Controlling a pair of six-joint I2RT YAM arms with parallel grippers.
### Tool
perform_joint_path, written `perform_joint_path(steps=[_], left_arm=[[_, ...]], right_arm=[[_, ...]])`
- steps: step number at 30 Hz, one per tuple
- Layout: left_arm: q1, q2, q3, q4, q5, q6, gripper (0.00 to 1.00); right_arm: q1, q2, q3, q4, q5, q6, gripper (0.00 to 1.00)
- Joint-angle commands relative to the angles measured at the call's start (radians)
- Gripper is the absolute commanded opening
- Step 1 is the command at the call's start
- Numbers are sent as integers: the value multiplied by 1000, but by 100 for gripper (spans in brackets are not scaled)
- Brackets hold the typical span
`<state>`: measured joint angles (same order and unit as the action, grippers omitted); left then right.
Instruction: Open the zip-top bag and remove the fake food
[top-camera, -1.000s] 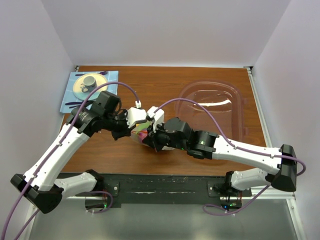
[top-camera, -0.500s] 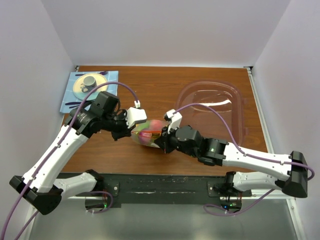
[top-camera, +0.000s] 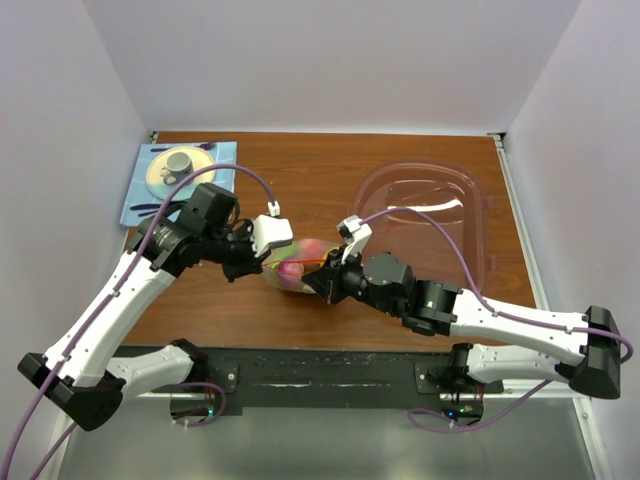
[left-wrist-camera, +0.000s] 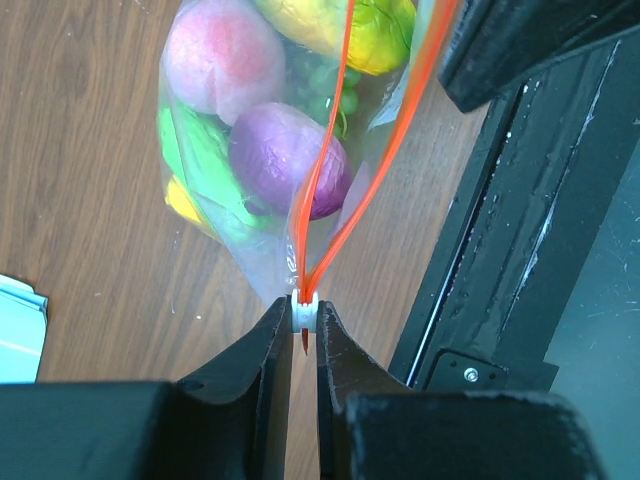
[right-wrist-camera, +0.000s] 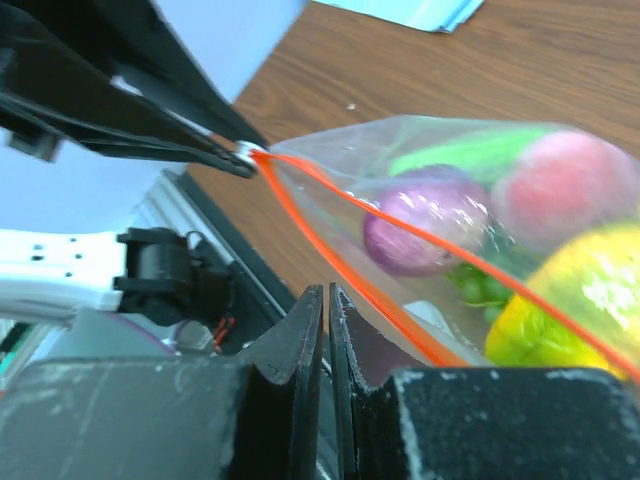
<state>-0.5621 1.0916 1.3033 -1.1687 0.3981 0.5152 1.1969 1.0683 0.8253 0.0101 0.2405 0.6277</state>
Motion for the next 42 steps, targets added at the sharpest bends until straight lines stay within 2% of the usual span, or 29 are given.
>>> perform_joint_path(steps=[1,9,16,18,20,22,23,26,28,29,32,36,39,42], left_arm=[[5,-16,17,23,35,-17,0],[4,-24,22,17,45,-20,0],[4,-27,37,-5,56,-21,0],[4,-30,37,-6,62,-21,0],[4,-32,39,-8,68,-23,0],[4,-30,43,-11,73,-24,0],[5,-29,47,-11,76,-26,0],[5,-30,51,-11,79,-26,0],[5,-27,56,-12,85,-26,0],[5,-29,59,-11,90,-27,0],[4,-25,68,-13,102,-27,0],[5,-25,73,0,110,-38,0],[4,-35,73,43,111,-85,0],[4,-64,76,118,87,-138,0]], right_arm=[[4,-1,61,36,-52,-10,9],[-10,16,29,-7,49,46,4],[-26,5,-2,-55,198,121,10],[-28,12,-3,-55,223,138,20],[-28,30,20,-74,226,144,34],[-28,65,40,-94,215,148,41],[-28,76,49,-98,203,142,50],[-28,127,104,-131,172,144,66],[-28,169,130,-151,174,144,72],[-26,188,165,-195,174,142,80],[-20,234,211,-264,184,142,93],[-16,259,198,-222,151,112,99],[1,266,178,-209,215,86,99],[32,285,213,-318,336,63,99]])
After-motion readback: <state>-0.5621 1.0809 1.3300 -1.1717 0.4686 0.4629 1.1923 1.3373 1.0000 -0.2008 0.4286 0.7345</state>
